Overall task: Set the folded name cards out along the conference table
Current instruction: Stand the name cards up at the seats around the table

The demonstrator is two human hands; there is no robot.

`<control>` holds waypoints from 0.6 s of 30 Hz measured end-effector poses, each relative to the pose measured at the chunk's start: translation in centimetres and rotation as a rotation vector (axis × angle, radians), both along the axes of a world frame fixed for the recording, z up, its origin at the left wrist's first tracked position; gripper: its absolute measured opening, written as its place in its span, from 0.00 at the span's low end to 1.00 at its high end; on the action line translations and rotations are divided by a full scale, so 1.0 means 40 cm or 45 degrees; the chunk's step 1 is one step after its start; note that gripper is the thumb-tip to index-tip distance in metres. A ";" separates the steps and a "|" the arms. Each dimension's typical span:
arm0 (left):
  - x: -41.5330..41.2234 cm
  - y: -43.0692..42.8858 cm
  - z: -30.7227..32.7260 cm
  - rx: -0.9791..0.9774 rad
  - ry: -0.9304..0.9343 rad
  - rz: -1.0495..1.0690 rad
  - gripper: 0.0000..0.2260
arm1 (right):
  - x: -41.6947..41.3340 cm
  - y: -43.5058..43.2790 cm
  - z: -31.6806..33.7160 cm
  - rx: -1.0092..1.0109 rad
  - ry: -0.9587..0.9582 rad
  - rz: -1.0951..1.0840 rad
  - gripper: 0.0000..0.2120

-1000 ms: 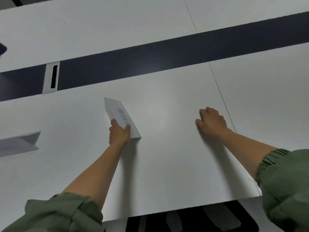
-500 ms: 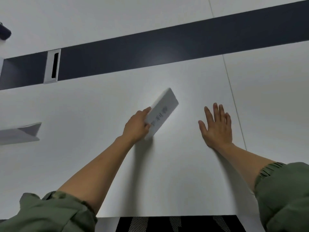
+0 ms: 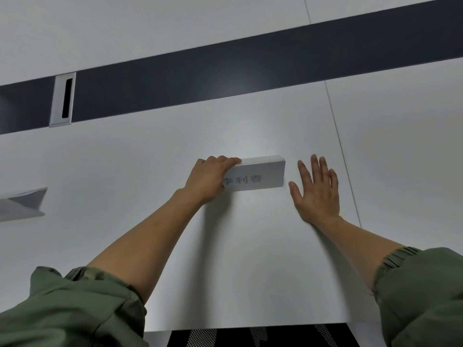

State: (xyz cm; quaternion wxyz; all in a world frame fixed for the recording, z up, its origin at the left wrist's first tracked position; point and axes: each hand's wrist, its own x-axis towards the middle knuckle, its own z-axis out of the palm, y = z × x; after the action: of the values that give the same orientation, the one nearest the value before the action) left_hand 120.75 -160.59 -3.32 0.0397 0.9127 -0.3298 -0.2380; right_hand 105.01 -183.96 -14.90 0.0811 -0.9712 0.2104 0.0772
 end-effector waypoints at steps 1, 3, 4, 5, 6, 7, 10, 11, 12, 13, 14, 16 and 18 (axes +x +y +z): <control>0.005 -0.001 0.001 -0.001 0.001 -0.011 0.28 | -0.001 0.000 0.000 0.001 0.000 0.001 0.32; 0.016 -0.004 0.002 -0.007 0.000 -0.032 0.28 | 0.000 -0.001 -0.001 0.001 -0.002 0.004 0.32; 0.019 -0.006 0.002 -0.010 -0.003 -0.038 0.28 | 0.001 -0.002 -0.002 0.003 -0.005 0.002 0.32; 0.020 -0.008 0.003 -0.008 -0.010 -0.040 0.28 | 0.001 -0.002 -0.002 0.004 -0.006 0.000 0.32; 0.019 -0.010 0.003 -0.008 -0.020 -0.038 0.28 | 0.001 -0.003 -0.002 0.003 -0.004 -0.001 0.32; 0.016 -0.011 0.003 -0.004 -0.029 -0.032 0.28 | 0.001 -0.003 -0.002 0.005 0.000 -0.003 0.32; 0.006 -0.012 0.000 0.008 -0.047 -0.032 0.28 | 0.001 -0.003 -0.003 0.002 0.007 -0.004 0.32; 0.003 -0.013 0.000 0.007 -0.052 -0.033 0.28 | 0.002 -0.004 -0.004 0.002 0.012 -0.006 0.32; 0.000 -0.015 -0.002 0.009 -0.056 -0.033 0.28 | 0.002 -0.003 -0.004 0.003 0.016 -0.009 0.32; -0.002 -0.016 -0.004 0.020 -0.060 -0.035 0.28 | 0.002 -0.003 -0.004 0.005 0.018 -0.013 0.32; -0.006 -0.014 -0.009 0.034 -0.063 -0.036 0.28 | 0.001 -0.002 -0.004 0.005 0.014 -0.014 0.31; -0.015 -0.008 -0.016 0.062 -0.087 -0.029 0.31 | 0.001 -0.002 -0.003 0.006 0.006 -0.012 0.31; -0.032 0.004 -0.007 0.044 -0.142 0.020 0.33 | 0.002 -0.001 -0.001 0.014 0.017 -0.007 0.31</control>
State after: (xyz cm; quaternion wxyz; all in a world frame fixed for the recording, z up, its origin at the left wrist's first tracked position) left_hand 119.47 -160.44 -3.60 0.0074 0.9277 -0.3202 -0.1921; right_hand 105.11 -183.99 -14.93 0.0854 -0.9696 0.2131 0.0846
